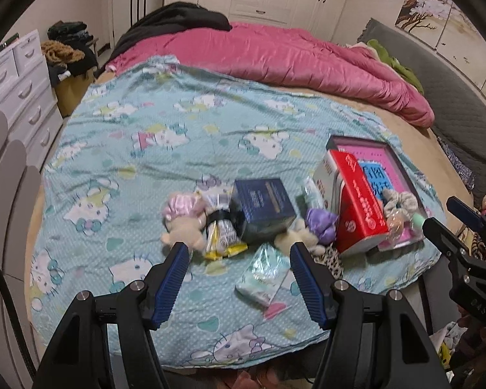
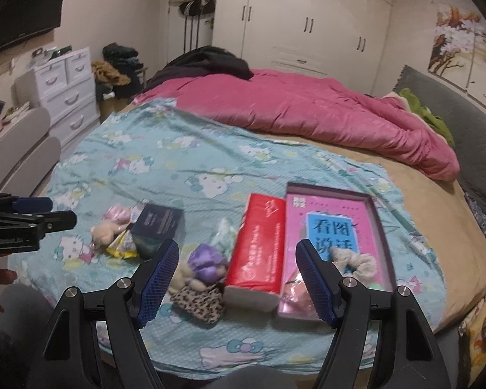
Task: Organize soft objects
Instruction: 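Grasp the green Flower tissue pack with the left tool while the right tool grasps the leopard-print scrunchie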
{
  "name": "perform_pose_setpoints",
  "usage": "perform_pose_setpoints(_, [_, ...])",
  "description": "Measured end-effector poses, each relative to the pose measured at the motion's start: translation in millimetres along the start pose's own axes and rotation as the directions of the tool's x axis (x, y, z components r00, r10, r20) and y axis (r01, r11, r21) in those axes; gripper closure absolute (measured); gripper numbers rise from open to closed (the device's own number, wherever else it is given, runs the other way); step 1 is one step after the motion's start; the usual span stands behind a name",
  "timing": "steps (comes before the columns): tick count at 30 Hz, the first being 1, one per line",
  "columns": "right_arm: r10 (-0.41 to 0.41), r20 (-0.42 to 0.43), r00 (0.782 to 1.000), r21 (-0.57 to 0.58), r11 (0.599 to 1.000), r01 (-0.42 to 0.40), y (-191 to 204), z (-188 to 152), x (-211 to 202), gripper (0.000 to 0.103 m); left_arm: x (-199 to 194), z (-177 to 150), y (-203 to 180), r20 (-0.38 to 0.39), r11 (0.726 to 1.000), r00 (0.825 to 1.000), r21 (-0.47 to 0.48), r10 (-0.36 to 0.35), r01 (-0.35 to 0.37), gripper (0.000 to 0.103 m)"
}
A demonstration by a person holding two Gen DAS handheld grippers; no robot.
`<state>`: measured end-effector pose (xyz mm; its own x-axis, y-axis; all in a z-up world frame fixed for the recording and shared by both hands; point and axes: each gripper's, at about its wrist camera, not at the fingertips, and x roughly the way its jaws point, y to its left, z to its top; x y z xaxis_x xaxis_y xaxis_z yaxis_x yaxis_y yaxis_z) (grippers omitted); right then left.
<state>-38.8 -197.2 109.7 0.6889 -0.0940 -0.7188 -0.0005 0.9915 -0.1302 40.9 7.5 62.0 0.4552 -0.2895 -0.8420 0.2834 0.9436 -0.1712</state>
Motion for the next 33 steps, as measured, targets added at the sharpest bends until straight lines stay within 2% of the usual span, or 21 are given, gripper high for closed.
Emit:
perform_pose_setpoints(13, [0.059,-0.074,0.996,-0.051,0.997,-0.063,31,-29,25,0.027,44,-28,4,-0.104,1.000,0.994,-0.003,-0.018,0.017,0.038])
perform_pose_setpoints(22, [0.066,-0.162,0.985,-0.061,0.995,-0.076,41,-55,54,0.027,88,-42,-15,-0.183,0.996,0.983,0.080,-0.020,0.035,0.038])
perform_pose_setpoints(26, [0.071,-0.201,0.977,-0.066,0.994,-0.085,43,-63,68,0.027,109,-45,-26,-0.211,0.990,0.978,0.138,0.004,0.025,0.038])
perform_pose_setpoints(33, [0.077,-0.255,0.964,-0.053,0.994,-0.093,41,-67,87,0.027,140,-46,-30,-0.251,0.988,0.968,0.152,0.001,0.038,0.038])
